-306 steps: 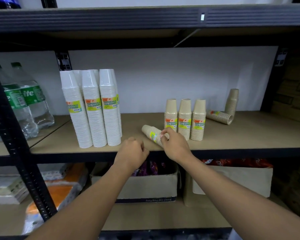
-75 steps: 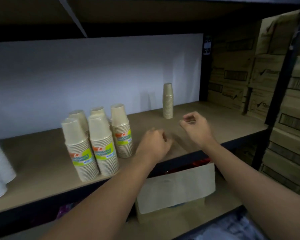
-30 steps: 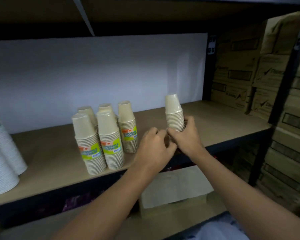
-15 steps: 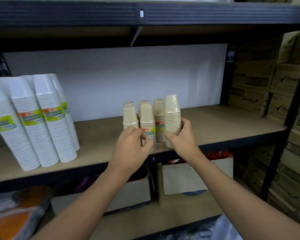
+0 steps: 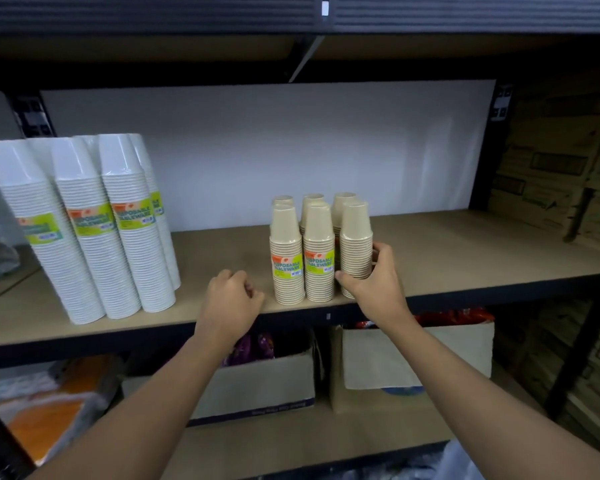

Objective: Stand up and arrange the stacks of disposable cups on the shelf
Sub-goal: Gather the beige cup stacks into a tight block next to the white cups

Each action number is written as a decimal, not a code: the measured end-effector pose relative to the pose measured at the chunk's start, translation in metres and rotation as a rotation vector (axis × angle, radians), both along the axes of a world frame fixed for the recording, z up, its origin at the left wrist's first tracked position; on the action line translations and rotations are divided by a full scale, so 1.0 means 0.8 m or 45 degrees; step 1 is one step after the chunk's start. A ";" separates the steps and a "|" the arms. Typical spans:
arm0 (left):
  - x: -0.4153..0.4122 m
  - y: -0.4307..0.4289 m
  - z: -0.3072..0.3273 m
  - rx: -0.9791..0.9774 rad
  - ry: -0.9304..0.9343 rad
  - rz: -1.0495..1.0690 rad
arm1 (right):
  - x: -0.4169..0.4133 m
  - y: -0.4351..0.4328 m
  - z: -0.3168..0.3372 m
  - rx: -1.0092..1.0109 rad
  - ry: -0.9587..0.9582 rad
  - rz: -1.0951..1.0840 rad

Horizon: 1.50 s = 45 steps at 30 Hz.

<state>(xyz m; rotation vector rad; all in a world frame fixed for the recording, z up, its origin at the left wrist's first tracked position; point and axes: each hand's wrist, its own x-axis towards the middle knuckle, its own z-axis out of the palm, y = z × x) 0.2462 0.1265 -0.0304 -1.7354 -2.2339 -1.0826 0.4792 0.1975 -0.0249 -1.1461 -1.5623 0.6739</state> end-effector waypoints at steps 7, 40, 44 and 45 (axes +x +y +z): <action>-0.007 0.013 -0.014 0.047 0.039 0.012 | 0.009 0.000 -0.016 -0.032 0.013 0.057; -0.008 0.010 -0.018 0.083 0.067 0.012 | 0.014 0.005 -0.019 -0.089 -0.062 0.117; -0.007 0.009 -0.017 0.079 0.056 0.006 | 0.014 0.004 -0.018 -0.086 -0.051 0.122; -0.007 0.009 -0.017 0.079 0.055 0.005 | 0.014 0.003 -0.017 -0.090 -0.049 0.129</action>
